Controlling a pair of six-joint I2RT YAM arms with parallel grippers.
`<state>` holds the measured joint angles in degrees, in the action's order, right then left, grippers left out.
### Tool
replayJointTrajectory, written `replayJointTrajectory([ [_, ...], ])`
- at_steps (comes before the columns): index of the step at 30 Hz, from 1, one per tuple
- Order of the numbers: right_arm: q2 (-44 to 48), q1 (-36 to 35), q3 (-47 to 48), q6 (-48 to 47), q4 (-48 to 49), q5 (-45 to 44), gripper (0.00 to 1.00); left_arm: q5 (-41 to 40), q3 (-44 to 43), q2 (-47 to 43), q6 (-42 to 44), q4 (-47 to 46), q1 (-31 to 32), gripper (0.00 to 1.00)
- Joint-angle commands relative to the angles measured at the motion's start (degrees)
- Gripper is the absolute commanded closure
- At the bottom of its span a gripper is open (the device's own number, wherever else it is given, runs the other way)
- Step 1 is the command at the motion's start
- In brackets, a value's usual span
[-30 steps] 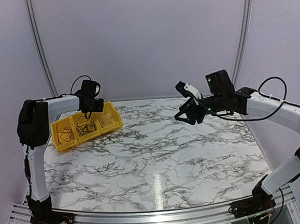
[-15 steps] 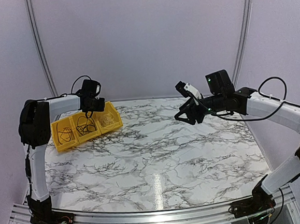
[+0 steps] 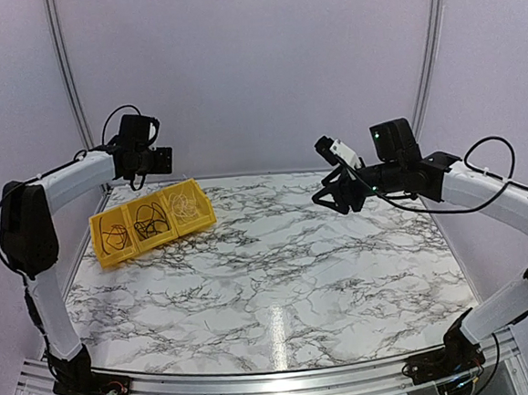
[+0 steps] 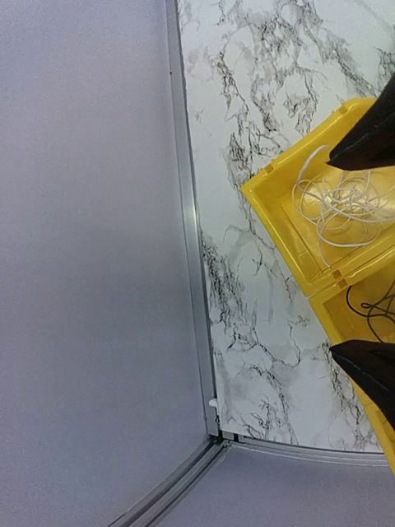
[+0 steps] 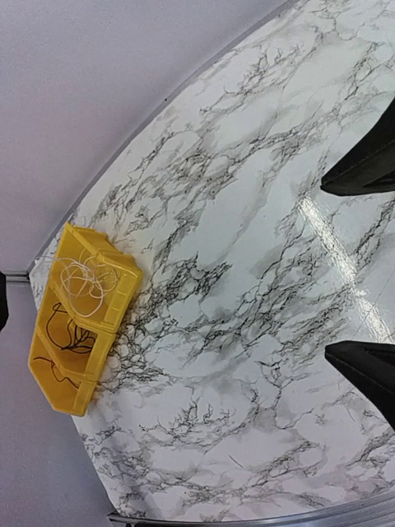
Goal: Untangle the cables
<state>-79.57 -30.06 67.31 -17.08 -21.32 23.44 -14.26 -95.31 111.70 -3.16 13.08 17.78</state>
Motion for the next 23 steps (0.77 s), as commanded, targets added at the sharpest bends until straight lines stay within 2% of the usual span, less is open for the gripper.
replayJointTrajectory([
  [1,2.6,0.8,0.4,-2.8,2.0,-1.7,0.38,5.1,3.3,-5.2,1.0,2.5,-0.3,0.25],
  [5,3.1,0.8,0.2,-2.6,1.5,-0.1,0.38,13.4,3.9,-5.3,-0.9,6.7,-0.5,0.23],
  [9,3.2,0.8,1.2,-1.3,0.4,1.1,0.39,13.7,2.2,-3.6,-2.4,10.4,-0.4,0.28],
  [12,4.0,0.9,2.5,0.0,-0.2,-2.0,0.37,15.9,2.4,-5.1,-4.7,10.1,0.0,0.29],
  [14,5.0,1.2,2.5,3.8,3.3,-9.2,0.34,15.6,2.4,-7.5,-5.2,10.1,0.7,0.29],
  [18,4.5,1.2,5.6,11.6,7.6,-31.0,0.32,10.8,4.0,-15.6,-4.3,9.9,3.3,0.27],
  [19,4.4,1.2,6.6,11.8,8.6,-34.5,0.30,9.7,4.7,-17.6,-4.2,9.9,4.0,0.23],
  [20,4.2,1.1,7.9,11.4,9.2,-37.9,0.28,8.2,5.5,-19.9,-4.2,9.9,4.8,0.09],
  [21,3.7,1.1,10.0,10.6,9.1,-40.5,0.27,6.6,6.6,-22.2,-4.3,9.9,5.8,0.02],
  [23,2.4,1.1,13.4,9.2,7.8,-44.5,0.24,4.2,9.3,-26.5,-5.2,9.7,7.4,0.01],
])
